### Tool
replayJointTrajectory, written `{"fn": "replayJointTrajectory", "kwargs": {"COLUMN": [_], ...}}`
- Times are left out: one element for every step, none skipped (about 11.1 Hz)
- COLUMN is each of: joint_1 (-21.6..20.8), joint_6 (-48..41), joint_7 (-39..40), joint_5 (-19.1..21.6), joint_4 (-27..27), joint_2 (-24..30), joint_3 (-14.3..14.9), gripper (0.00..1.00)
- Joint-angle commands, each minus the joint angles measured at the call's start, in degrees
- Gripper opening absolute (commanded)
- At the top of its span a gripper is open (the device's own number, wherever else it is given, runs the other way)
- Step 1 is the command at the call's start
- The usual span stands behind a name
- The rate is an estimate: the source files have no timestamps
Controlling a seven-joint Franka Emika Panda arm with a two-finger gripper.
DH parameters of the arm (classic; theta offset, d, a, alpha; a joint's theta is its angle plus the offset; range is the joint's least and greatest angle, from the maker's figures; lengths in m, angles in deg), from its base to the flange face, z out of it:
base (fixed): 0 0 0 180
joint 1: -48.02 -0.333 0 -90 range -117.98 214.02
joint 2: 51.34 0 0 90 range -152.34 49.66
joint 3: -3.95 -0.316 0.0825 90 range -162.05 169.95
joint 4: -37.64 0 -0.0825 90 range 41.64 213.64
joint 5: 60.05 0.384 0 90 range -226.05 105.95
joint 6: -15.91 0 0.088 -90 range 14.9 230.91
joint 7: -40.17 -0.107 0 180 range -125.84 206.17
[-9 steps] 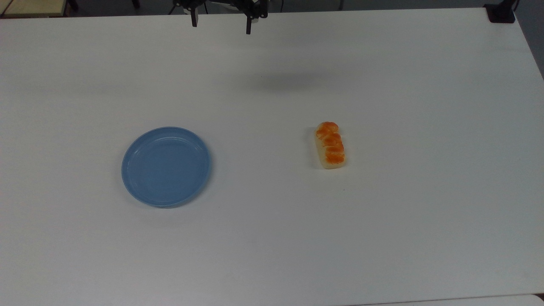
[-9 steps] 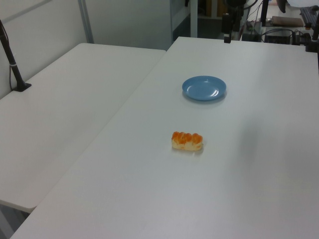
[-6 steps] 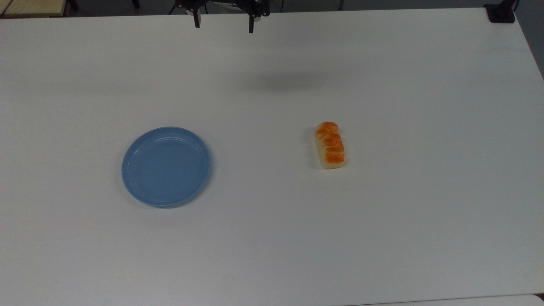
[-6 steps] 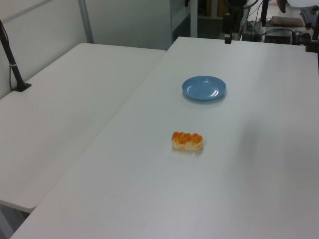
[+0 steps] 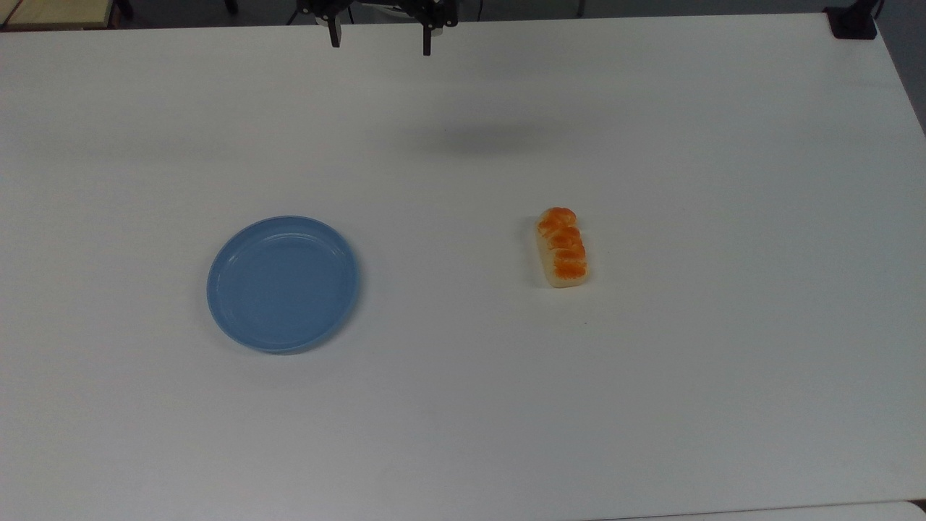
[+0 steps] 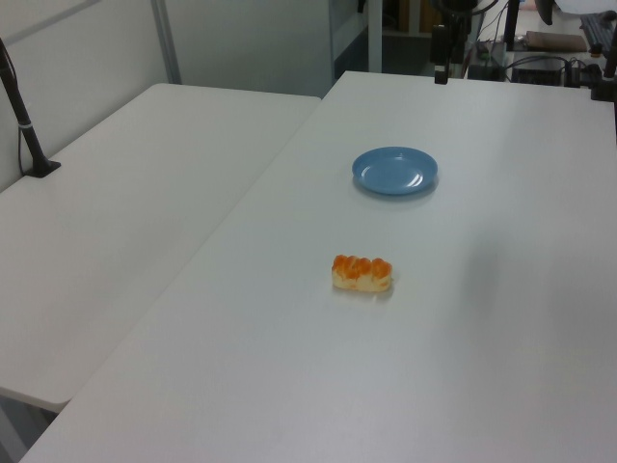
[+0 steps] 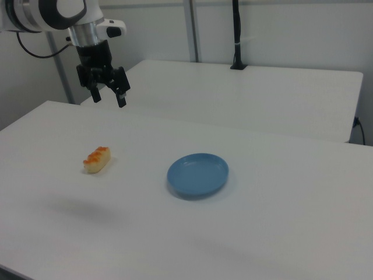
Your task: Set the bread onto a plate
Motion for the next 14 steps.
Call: {"fn": "replayJointTrajectory", "kwargs": {"joint_1": [-0.3,-0.3,-0.3,-0.3,-0.4,-1.0,-3.4,-5.5,-7.1,-8.8,-10.0,-11.3,-13.8,-15.1], "joint_6": [1.6,2.6,3.3,3.4,3.7,4.9,7.4,10.2,12.3,14.4,16.8,19.6,21.7,23.5], "joint_7": [1.5,1.5,1.5,1.5,1.5,1.1,0.7,0.2,-0.5,-1.4,-1.8,-2.7,-5.1,-6.8], "joint_5": [2.5,3.0,3.3,3.3,3.3,3.3,3.3,3.3,3.4,3.4,3.4,3.5,3.1,2.7], "joint_4": [1.7,1.8,1.8,1.8,1.8,1.8,1.8,1.8,1.6,1.5,1.4,1.1,1.1,1.1], "joint_2": [0.8,0.7,0.5,0.5,0.2,-1.5,-3.5,-6.5,-9.1,-11.3,-13.5,-16.4,-19.0,-21.0], "joint_3": [-0.3,-0.3,-0.3,-0.3,-0.6,-0.9,-0.9,-0.9,-0.9,-0.9,-0.9,-0.9,-0.9,-0.9], "gripper": [1.0,1.0,1.0,1.0,1.0,1.0,1.0,1.0,1.0,1.0,1.0,1.0,1.0,1.0]}}
